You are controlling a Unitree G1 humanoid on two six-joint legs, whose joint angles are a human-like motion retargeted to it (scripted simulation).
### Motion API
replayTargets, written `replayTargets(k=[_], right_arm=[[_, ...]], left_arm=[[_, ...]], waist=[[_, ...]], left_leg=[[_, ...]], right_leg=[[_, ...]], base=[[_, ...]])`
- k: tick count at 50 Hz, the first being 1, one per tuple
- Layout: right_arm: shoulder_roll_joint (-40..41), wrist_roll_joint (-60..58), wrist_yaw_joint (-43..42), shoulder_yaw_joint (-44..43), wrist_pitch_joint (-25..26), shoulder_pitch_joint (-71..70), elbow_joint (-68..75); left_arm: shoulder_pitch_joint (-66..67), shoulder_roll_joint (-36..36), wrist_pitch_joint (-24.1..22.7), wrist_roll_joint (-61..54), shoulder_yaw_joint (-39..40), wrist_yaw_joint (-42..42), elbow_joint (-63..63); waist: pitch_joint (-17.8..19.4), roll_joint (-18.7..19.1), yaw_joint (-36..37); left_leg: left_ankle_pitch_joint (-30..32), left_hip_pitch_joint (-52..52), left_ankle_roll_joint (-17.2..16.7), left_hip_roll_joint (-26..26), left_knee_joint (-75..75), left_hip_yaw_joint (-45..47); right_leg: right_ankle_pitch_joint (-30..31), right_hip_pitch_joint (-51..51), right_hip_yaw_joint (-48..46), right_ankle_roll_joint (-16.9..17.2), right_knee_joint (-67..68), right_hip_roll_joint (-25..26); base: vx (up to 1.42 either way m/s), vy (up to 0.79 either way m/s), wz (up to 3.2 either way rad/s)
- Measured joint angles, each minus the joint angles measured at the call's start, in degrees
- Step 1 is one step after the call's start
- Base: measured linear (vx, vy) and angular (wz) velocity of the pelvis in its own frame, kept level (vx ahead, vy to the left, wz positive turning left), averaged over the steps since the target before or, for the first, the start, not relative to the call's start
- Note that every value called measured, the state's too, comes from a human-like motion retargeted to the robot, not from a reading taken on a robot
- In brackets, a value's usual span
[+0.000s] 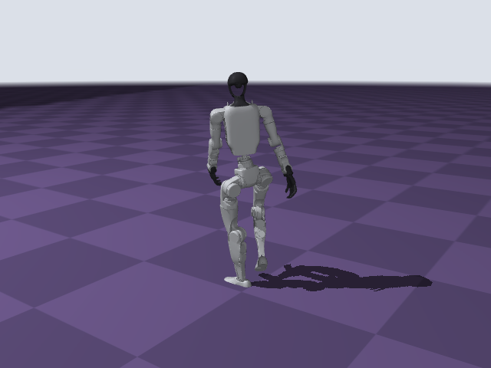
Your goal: In place motions
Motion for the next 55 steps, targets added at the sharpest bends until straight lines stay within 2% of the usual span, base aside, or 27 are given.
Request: replayTargets(k=[5, 7, 8, 10, 12, 15, 17, 19, 22, 24, 26, 28, 30, 33, 38, 43, 45, 47, 48, 50, 52, 55], right_arm=[[1.81, 1.33, 0.63, 1.81, -0.43, -1.03, -0.8], [2.9, 1.77, 0.66, 3.49, -0.64, -2.27, -1.77], [3.52, 2.0, 0.45, 4.6, -0.71, -2.96, -2.12], [5.0, 2.62, -0.23, 7.75, -0.89, -4.91, -2.29], [6.94, 2.82, -0.25, 11.37, -0.84, -7.36, -2.41], [10.15, 2.37, 2.39, 16.94, -0.52, -12.53, -3.83], [12.25, 2.49, 5.05, 20.53, -0.91, -16.54, -6.4], [14.07, 3.42, 6.87, 22.47, -1.63, -20.29, -10.41], [16.31, 6.31, 8.08, 21.93, -3.11, -24.78, -16.88], [17.32, 9.27, 9.6, 21.15, -3.69, -27.31, -20.95], [18.26, 10.43, 9.64, 19.22, -3.81, -28.22, -23.47], [18.99, 12.0, 9.12, 17.94, -4.58, -28.34, -24.86], [19.1, 14.28, 9.61, 18.61, -5.26, -28.24, -25.92], [18.97, 13.44, 10.1, 19.31, -5.54, -28.93, -27.15], [18.5, 11.66, 9.22, 19.43, -5.94, -27.66, -26.15], [18.38, 10.59, 9.22, 19.25, -5.51, -24.01, -22.49], [18.03, 9.39, 9.12, 19.28, -5.41, -22.07, -20.87], [17.16, 7.71, 8.78, 18.55, -5.24, -19.91, -18.9], [16.68, 6.65, 8.46, 17.99, -5.09, -18.71, -17.75], [15.3, 4.1, 7.71, 16.62, -4.79, -16.31, -15.31], [13.81, 2.08, 6.91, 14.86, -4.4, -14.42, -14.0], [10.96, 0.07, 5.17, 10.44, -5.28, -11.49, -13.24]], left_arm=[[4.51, -0.83, -0.29, 3.02, 0.3, 0.79, 4.07], [8.11, -1.24, 0.1, 5.09, 0.74, 1.13, 7.43], [10.0, -1.24, 0.25, 6.1, 1.14, 1.35, 9.14], [14.27, -1.1, 0.42, 8.31, 3.18, 1.99, 13.1], [19.16, -0.93, 0.82, 8.86, 5.97, 3.1, 16.79], [25.71, -0.34, 1.27, 6.15, 10.24, 4.22, 21.35], [29.5, 0.23, 1.56, 4.56, 13.15, 4.0, 23.03], [31.57, 1.19, 2.18, 3.55, 13.21, 3.71, 23.95], [32.56, 3.38, 2.2, 5.06, 10.53, 4.31, 23.81], [33.63, 4.35, 1.77, 8.89, 8.83, 4.32, 23.14], [34.2, 4.19, 2.2, 12.73, 8.81, 3.92, 23.57], [35.32, 3.65, 2.3, 14.47, 9.93, 3.26, 24.21], [37.01, 3.31, 1.58, 13.88, 10.73, 1.32, 24.49], [37.58, 2.31, 2.06, 13.16, 12.11, 0.64, 25.0], [38.14, 2.79, 2.71, 15.27, 11.31, -0.21, 25.16], [37.6, 3.28, 2.44, 17.08, 10.35, 0.61, 23.8], [36.64, 3.39, 2.18, 16.52, 9.73, 1.71, 23.54], [34.85, 3.57, 1.89, 15.74, 8.28, 3.31, 23.58], [33.83, 3.53, 1.74, 15.28, 7.42, 4.37, 23.66], [30.81, 3.05, 1.63, 14.16, 5.56, 6.88, 24.1], [25.03, 2.8, 1.46, 13.14, 3.37, 9.0, 24.26], [16.95, 3.37, 0.07, 12.31, -1.07, 11.31, 21.27]], waist=[[-1.07, -1.45, 2.6], [-2.0, -2.59, 3.38], [-2.26, -2.45, 3.47], [-2.98, -3.0, 3.62], [-3.99, -3.88, 5.32], [-5.05, -5.46, 9.45], [-4.48, -6.72, 9.35], [-1.93, -7.41, 8.12], [3.89, -8.28, 9.82], [5.7, -9.05, 11.0], [6.04, -9.1, 14.02], [4.84, -9.76, 16.79], [3.54, -10.56, 17.77], [4.37, -10.46, 18.0], [2.93, -10.08, 16.8], [-0.52, -10.1, 14.62], [-2.07, -9.34, 14.35], [-3.81, -7.94, 12.46], [-4.57, -6.85, 11.72], [-6.3, -4.37, 9.14], [-5.75, -3.85, 6.97], [-1.71, -3.96, 6.55]], left_leg=[[-0.86, 2.82, -0.69, -2.1, -0.3, 1.74], [-1.8, 3.85, -0.81, -4.14, 0.21, 1.86], [-2.3, 4.25, -1.02, -4.15, 0.71, 1.57], [-3.6, 5.25, -1.48, -4.76, 2.28, 1.38], [-4.65, 6.15, -1.96, -5.2, 4.11, 2.63], [-3.94, 4.88, -2.25, -4.98, 9.12, 5.33], [1.43, 1.03, -0.86, -3.23, 17.67, 6.81], [8.9, -5.55, 2.62, 0.39, 31.8, 5.57], [17.1, -15.56, 10.33, 4.27, 49.52, 1.36], [13.15, -21.94, 12.9, 6.4, 59.12, 0.48], [8.4, -26.63, 13.31, 9.51, 66.07, 1.76], [6.47, -31.27, 13.0, 9.64, 70.03, 2.4], [5.8, -35.07, 10.95, 7.56, 72.28, 0.81], [5.65, -35.38, 9.75, 6.81, 73.28, 0.11], [6.6, -28.17, 9.13, 5.06, 65.98, 0.27], [10.86, -13.81, 6.72, -1.5, 41.98, 1.52], [8.55, -7.27, 2.53, -4.49, 27.47, 1.09], [-1.46, -0.28, -0.04, -5.77, 16.38, 4.41], [-3.71, 2.06, -0.05, -5.93, 10.97, 6.13], [-2.11, 4.05, 1.0, -7.94, 2.68, 3.59], [1.15, 3.86, -0.65, -6.78, -0.48, 1.7], [2.17, 4.83, 0.54, -6.67, -2.23, 1.95]], right_leg=[[2.85, 13.13, 4.46, 2.47, -22.5, 4.8], [0.82, 20.38, 4.12, 3.37, -34.87, 4.95], [-4.85, 23.47, 2.15, 1.98, -38.97, 5.0], [-10.71, 28.17, -2.54, -0.74, -46.52, 4.27], [-9.13, 29.94, -1.33, -2.22, -52.06, 4.29], [-7.99, 30.04, 1.49, -2.27, -54.09, 3.15], [-8.84, 27.94, 4.89, -3.33, -52.11, 1.79], [-9.53, 27.94, 3.47, -3.7, -50.94, 0.33], [-10.38, 30.9, 2.56, -4.53, -51.35, 0.68], [-10.46, 32.08, 1.62, -5.84, -52.06, 1.17], [-10.47, 32.42, 1.84, -6.61, -52.42, 1.56], [-10.31, 31.32, 2.09, -6.77, -52.21, 0.58], [-10.66, 30.4, 2.07, -7.24, -51.8, 0.06], [-11.44, 30.84, 1.95, -7.52, -51.27, -0.05], [-12.49, 31.71, 0.47, -6.67, -51.33, -0.21], [-13.05, 31.68, -0.7, -4.68, -51.74, -0.85], [-13.31, 31.4, -0.6, -4.15, -51.82, 0.22], [-14.04, 31.3, -2.28, -3.55, -51.51, 1.62], [-14.5, 31.47, -2.94, -3.27, -51.26, 2.76], [-15.2, 31.27, -4.95, -2.66, -50.38, 4.55], [-15.4, 29.8, -6.72, -2.04, -46.88, 3.94], [-11.03, 26.93, -6.87, -0.04, -37.19, 2.1]], base=[[0.07, 0.06, -0.14], [0.1, 0.12, 0.18], [0.11, 0.14, 0.28], [0.07, 0.16, 0.16], [0.03, 0.15, -0.5], [-0.19, 0.12, -1.05], [-0.36, 0.08, -0.32], [-0.54, 0.01, 0.57], [-0.47, -0.01, 0.36], [-0.19, 0.01, 0.38], [-0.04, 0.11, -0.11], [0.03, 0.14, -0.12], [0.04, 0.02, 0.05], [-0.04, -0.01, 0.22], [0.11, 0.01, 0.45], [0.18, -0.03, 0.2], [0.25, -0.09, -0.04], [0.31, -0.12, 0.45], [0.37, -0.14, 0.56], [0.32, -0.17, 0.75], [-0.05, -0.2, 0.59], [-0.03, -0.26, 0.41]])
